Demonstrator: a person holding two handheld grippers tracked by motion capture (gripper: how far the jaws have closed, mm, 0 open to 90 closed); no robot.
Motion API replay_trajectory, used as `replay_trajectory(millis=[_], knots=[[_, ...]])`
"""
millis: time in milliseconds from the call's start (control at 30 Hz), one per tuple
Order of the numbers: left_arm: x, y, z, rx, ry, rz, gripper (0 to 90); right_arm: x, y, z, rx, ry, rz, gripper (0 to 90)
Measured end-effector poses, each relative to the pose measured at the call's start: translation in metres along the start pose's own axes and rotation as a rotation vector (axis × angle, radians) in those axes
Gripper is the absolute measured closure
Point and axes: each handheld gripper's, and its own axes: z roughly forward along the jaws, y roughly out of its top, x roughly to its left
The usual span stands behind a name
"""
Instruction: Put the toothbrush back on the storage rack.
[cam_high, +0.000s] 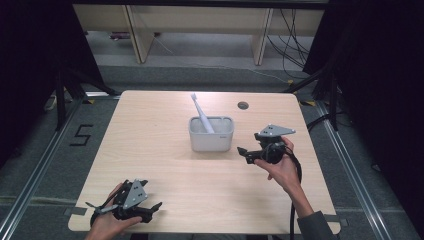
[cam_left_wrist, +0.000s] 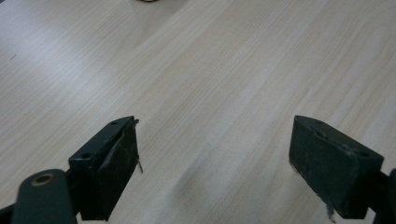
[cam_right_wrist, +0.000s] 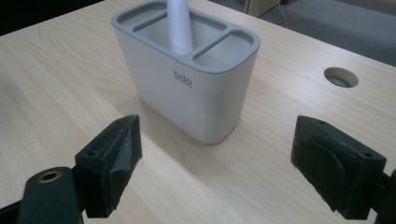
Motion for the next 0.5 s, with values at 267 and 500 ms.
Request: replay_trajectory(millis=[267, 500], knots=[[0.000, 0.000, 0.001, -0.010, -0.001, -0.011, 15.3, 0.003, -0.012, 0.002, 0.012, 0.008, -0.026, 17.4], [0.000, -0.001, 0.001, -0.012, 0.015, -0.012, 15.3, 0.008, -0.023, -0.002, 0.022, 0.015, 0.009, 17.4]])
